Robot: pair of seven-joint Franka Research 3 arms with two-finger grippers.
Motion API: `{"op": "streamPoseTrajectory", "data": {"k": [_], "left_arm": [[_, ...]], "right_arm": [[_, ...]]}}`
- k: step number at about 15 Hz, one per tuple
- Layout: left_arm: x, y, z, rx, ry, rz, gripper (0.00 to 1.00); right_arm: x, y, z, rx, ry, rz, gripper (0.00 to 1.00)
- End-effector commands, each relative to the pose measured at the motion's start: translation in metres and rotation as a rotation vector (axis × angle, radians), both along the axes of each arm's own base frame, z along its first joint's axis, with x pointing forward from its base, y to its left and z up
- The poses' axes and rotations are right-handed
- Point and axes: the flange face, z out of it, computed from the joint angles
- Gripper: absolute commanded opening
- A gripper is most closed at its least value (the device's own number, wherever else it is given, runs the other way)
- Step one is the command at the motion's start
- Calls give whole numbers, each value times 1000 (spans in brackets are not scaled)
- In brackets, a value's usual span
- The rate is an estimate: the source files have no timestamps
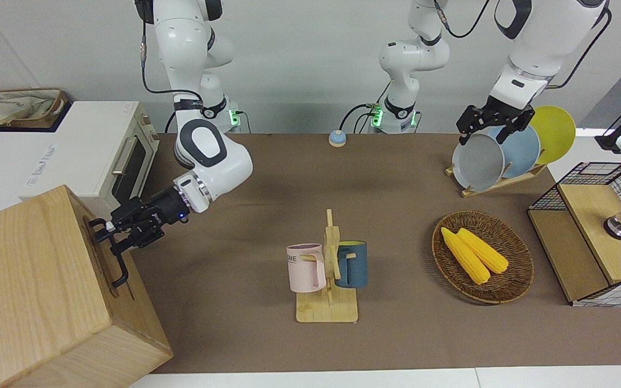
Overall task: Slide drawer open with right arm
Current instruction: 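Hook the right gripper onto the black drawer handle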
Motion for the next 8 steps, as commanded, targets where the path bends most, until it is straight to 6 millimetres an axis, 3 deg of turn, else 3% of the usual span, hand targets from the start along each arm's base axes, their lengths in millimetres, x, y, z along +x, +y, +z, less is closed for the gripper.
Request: {"op": "streamPoseTrajectory", "data": {"k": [1, 2, 8], "left_arm": [[-3, 1, 5, 13, -5, -6, 995], [-3, 0, 4, 13, -4, -9, 995], [-3, 0, 5, 13, -5, -9, 998]], "right_arm": [[7, -7, -2, 2, -27, 29, 185], [7, -7, -2, 0, -27, 28, 120], [4, 1, 3, -3, -41, 2, 88]]}}
